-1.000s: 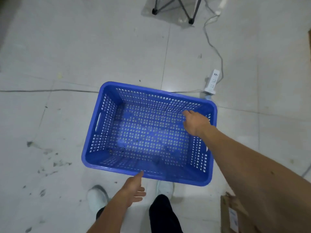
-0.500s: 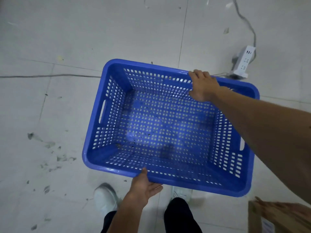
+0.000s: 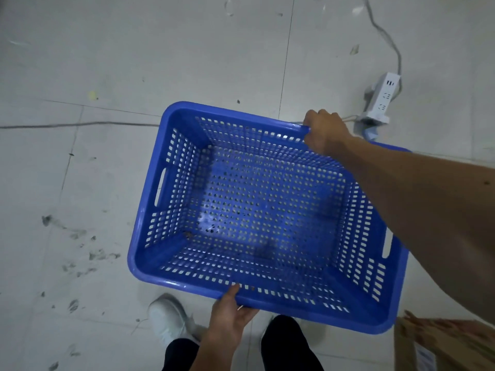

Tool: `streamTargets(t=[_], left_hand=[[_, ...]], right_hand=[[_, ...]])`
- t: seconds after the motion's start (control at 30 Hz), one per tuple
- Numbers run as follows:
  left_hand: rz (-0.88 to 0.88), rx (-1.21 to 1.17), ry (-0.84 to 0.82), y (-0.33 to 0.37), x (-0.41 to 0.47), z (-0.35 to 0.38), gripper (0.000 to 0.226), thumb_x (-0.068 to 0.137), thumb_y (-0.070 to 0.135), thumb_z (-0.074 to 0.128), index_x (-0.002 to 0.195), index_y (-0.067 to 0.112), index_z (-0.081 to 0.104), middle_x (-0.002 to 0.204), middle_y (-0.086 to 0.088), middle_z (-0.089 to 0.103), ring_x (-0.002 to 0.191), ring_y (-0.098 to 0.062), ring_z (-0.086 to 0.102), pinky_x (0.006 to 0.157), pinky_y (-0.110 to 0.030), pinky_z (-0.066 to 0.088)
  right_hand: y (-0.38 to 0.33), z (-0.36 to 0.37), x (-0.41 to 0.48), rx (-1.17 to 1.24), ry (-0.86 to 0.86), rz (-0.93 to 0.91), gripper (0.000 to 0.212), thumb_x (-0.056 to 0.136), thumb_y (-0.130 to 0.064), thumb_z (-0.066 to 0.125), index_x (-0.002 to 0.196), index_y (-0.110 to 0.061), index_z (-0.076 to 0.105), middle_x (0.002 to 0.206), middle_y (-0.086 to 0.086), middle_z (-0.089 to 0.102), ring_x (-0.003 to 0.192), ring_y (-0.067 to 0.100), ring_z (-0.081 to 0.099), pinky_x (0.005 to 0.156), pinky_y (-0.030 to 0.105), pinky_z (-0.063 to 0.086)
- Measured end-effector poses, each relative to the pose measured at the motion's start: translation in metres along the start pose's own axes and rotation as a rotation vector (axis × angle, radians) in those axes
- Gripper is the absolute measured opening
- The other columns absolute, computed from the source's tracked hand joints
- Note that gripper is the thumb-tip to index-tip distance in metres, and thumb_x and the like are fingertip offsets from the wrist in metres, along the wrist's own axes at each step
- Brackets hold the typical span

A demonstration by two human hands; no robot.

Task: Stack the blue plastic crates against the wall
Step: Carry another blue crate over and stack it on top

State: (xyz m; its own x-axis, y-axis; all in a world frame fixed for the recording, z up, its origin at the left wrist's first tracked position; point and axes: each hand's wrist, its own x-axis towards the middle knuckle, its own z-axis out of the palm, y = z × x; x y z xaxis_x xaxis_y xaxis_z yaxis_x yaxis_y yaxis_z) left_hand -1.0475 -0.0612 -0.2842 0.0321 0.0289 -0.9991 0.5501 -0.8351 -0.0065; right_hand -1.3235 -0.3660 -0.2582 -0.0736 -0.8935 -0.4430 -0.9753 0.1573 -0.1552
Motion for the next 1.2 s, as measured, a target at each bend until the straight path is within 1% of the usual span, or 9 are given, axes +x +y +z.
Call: streamTargets(t=[0.3,0.53,0.63,0.77,0.93,1.0,1.1,1.13,1.2], left_hand=[[0.086,0.019,0.015,0.001,-0.047,-0.022,0.020,0.099,0.009,0.056,0.119,0.007,0.058,0.113,-0.018,0.070,0.094,-0.035,0.070,0.066,-0.044,0.059],[0.155,-0.065,-0.029,-0.002,-0.161,-0.053,0.021,0.097,0.005,0.053,0.117,0.008,0.058,0.085,-0.012,0.080,0.086,-0.033,0.074,0.065,-0.044,0.059],[0.229,-0.049,-0.068,0.002,-0.218,-0.076,0.026,0.096,0.006,0.054,0.121,0.005,0.060,0.088,-0.012,0.080,0.088,-0.032,0.075,0.065,-0.041,0.060],[0.266,-0.172,-0.116,0.002,-0.295,-0.105,0.033,0.095,0.005,0.053,0.127,0.000,0.058,0.099,-0.016,0.078,0.102,-0.036,0.070,0.087,-0.048,0.056],[0.338,-0.308,-0.123,0.012,-0.366,-0.147,0.039,0.096,0.006,0.052,0.134,0.000,0.054,0.124,-0.023,0.069,0.112,-0.040,0.066,0.098,-0.055,0.051],[0.378,-0.360,-0.123,0.021,-0.397,-0.161,0.037,0.097,0.006,0.049,0.133,0.001,0.054,0.125,-0.023,0.067,0.109,-0.038,0.067,0.095,-0.054,0.053],[0.449,-0.455,-0.117,0.034,-0.433,-0.192,0.028,0.095,0.004,0.050,0.122,0.004,0.058,0.107,-0.018,0.075,0.097,-0.033,0.071,0.066,-0.044,0.062],[0.471,-0.477,-0.119,0.038,-0.443,-0.203,0.025,0.095,0.003,0.051,0.119,0.005,0.059,0.101,-0.015,0.077,0.095,-0.032,0.072,0.064,-0.042,0.062],[0.501,-0.527,-0.125,0.046,-0.459,-0.228,0.025,0.094,0.002,0.052,0.118,0.005,0.058,0.105,-0.016,0.076,0.101,-0.034,0.071,0.075,-0.047,0.061]], right_hand=[[-0.014,-0.062,-0.038,-0.006,-0.018,-0.135,0.028,0.093,-0.022,0.057,0.118,-0.009,0.055,0.117,0.018,0.060,0.102,0.038,0.058,0.080,0.039,0.041],[-0.067,-0.176,-0.109,0.030,0.027,-0.177,0.029,0.093,-0.022,0.056,0.119,-0.010,0.054,0.117,0.017,0.060,0.103,0.039,0.059,0.081,0.042,0.045],[-0.106,-0.232,-0.143,0.151,0.071,-0.196,0.028,0.090,-0.024,0.063,0.115,-0.012,0.058,0.115,0.017,0.062,0.104,0.039,0.058,0.082,0.040,0.045],[-0.175,-0.308,-0.195,0.220,0.124,-0.277,0.024,0.084,-0.022,0.067,0.106,-0.016,0.061,0.110,0.015,0.065,0.102,0.037,0.060,0.081,0.037,0.044],[-0.268,-0.380,-0.251,0.249,0.234,-0.405,0.023,0.082,-0.019,0.065,0.104,-0.014,0.064,0.110,0.016,0.066,0.105,0.037,0.060,0.085,0.037,0.045],[-0.309,-0.406,-0.272,0.236,0.265,-0.445,0.026,0.082,-0.020,0.065,0.107,-0.011,0.064,0.112,0.017,0.067,0.107,0.038,0.059,0.088,0.038,0.046],[-0.373,-0.439,-0.297,0.172,0.308,-0.513,0.032,0.082,-0.024,0.064,0.108,-0.005,0.067,0.113,0.022,0.068,0.108,0.041,0.061,0.088,0.040,0.048],[-0.396,-0.447,-0.306,0.147,0.317,-0.543,0.033,0.082,-0.025,0.063,0.106,-0.004,0.069,0.111,0.023,0.068,0.107,0.041,0.062,0.087,0.040,0.049],[-0.443,-0.459,-0.326,0.119,0.337,-0.606,0.032,0.082,-0.026,0.063,0.102,-0.002,0.070,0.106,0.025,0.069,0.102,0.042,0.064,0.083,0.040,0.050]])
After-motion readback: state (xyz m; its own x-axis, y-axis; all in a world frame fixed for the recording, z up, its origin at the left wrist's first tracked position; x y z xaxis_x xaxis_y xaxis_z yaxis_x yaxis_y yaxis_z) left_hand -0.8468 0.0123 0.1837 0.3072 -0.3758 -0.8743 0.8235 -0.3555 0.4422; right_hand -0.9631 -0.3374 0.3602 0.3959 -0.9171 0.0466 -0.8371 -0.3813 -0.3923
